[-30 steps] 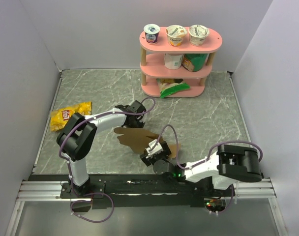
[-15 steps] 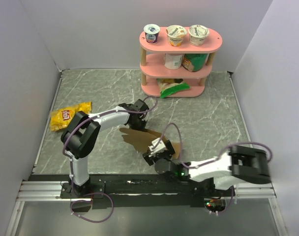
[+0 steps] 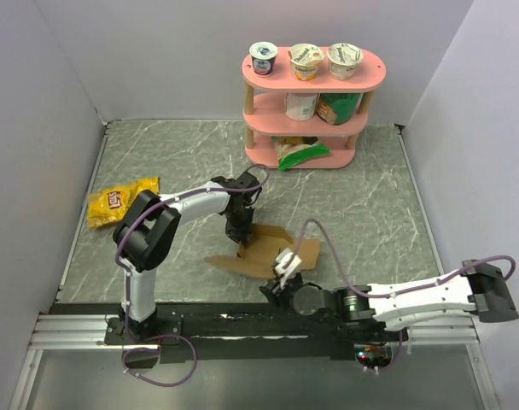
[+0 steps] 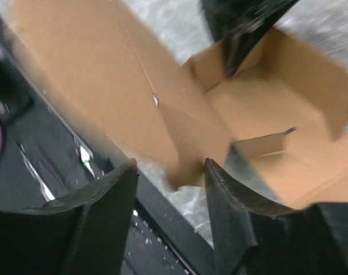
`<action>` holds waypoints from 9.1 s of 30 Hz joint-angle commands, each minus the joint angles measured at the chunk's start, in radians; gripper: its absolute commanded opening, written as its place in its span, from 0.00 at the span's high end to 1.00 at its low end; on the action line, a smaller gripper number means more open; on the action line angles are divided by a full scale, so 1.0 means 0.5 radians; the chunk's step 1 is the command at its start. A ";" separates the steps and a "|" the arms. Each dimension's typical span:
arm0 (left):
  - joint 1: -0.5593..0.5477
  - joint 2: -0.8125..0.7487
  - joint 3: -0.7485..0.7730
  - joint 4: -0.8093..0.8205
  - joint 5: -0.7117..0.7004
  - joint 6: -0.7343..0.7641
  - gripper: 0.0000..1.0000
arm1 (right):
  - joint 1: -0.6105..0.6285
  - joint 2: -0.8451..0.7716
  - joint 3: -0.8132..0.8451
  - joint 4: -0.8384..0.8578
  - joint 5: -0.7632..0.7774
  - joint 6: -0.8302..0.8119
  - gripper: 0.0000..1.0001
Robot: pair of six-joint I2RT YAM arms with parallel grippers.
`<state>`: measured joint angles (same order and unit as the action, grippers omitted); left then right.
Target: Fold the paper box
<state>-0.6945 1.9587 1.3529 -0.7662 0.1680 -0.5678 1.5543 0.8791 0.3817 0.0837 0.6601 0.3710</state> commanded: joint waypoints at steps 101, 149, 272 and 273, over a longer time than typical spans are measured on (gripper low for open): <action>-0.099 -0.146 0.148 0.013 -0.487 0.562 0.99 | -1.015 -0.519 0.531 -0.661 -0.466 -0.070 0.07; -0.424 -0.754 -0.503 0.784 -1.293 0.811 0.99 | -1.136 0.699 0.467 0.244 -0.771 -0.423 0.93; 0.294 -0.355 -0.245 1.244 0.400 0.341 0.42 | -2.148 0.641 0.633 -0.342 -1.422 0.909 0.26; 0.294 -0.352 -0.245 1.238 0.406 0.347 0.46 | -2.145 0.656 0.636 -0.336 -1.422 0.909 0.26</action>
<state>-0.5446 1.7657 1.2301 -0.1627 0.3519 -0.3901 0.4850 1.1870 0.6994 -0.1387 -0.0818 0.8215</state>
